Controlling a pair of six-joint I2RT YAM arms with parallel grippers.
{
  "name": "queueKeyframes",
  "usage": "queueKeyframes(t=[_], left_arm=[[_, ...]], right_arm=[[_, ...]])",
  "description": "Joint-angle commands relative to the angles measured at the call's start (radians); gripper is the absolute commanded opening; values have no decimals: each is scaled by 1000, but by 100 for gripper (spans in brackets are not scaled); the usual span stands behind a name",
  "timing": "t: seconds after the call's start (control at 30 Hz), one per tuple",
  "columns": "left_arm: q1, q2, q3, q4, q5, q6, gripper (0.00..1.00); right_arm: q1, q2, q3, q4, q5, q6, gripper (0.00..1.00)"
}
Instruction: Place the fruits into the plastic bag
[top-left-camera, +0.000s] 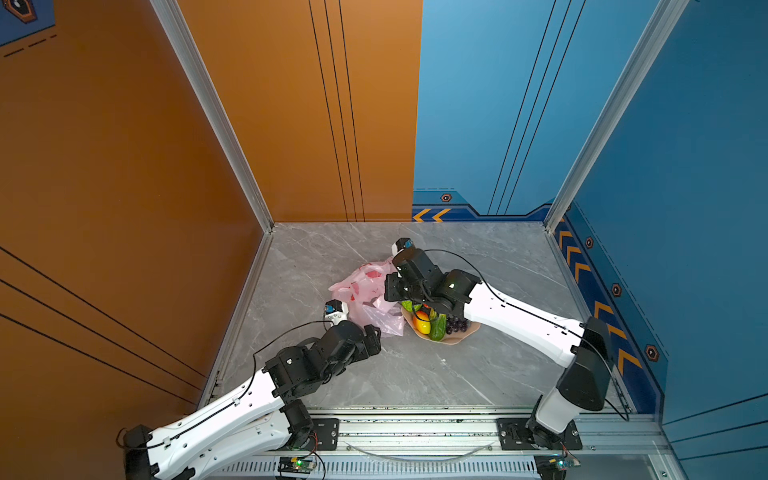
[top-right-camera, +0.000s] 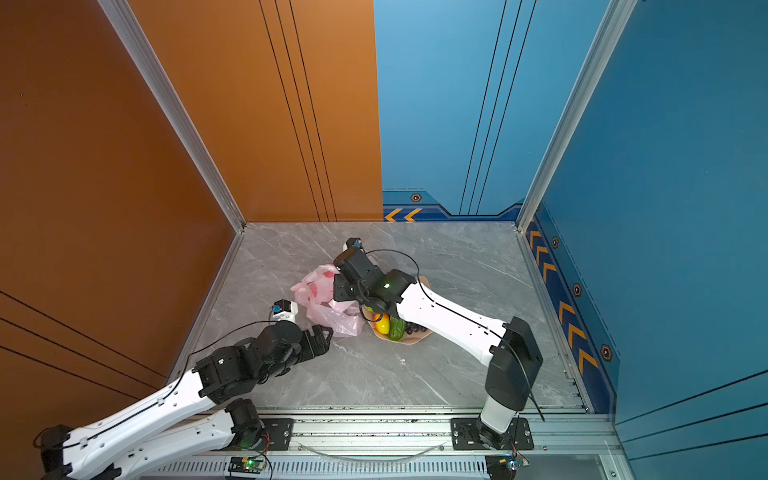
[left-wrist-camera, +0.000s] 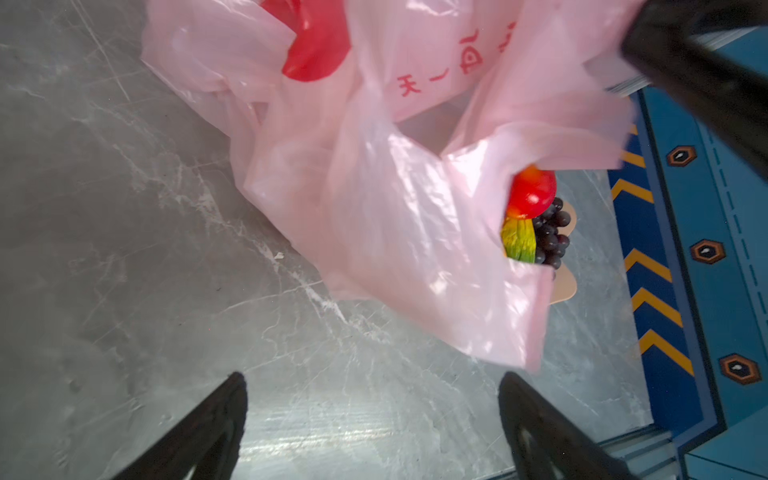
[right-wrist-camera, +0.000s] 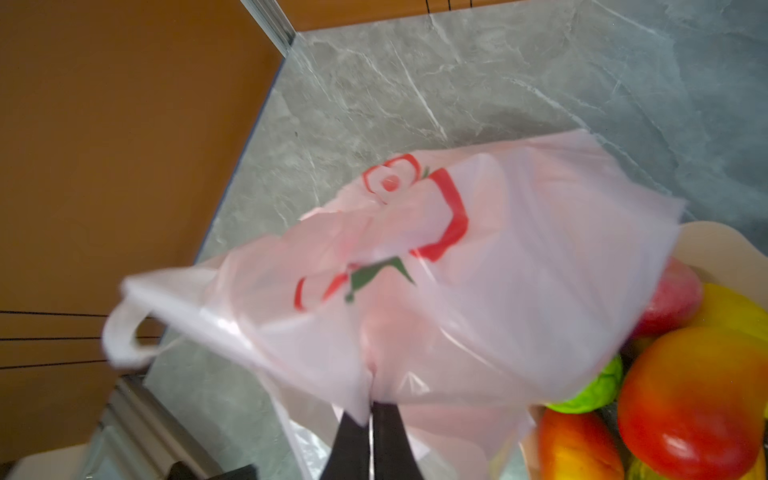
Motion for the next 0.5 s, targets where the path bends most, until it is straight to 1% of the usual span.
queueKeyframes(t=[0.0,0.13,0.2,0.37,0.47], left_arm=[[-7,28,-48,174,-15,-68,95],[-10,91,-69,263,18,-113,94],[-24,110,-71,289,13,-127,94],[-52,97,-75,306,-34,-137,94],[-48,81,-83,330,-27,-144,94]], right_arm=[[12,-16,-66,60,-36,84,0],[24,-43,-104,78,-25,107,0],[30,-57,-120,88,-11,115,0],[39,-83,-144,107,4,140,0],[43,-81,-137,107,13,147,0]])
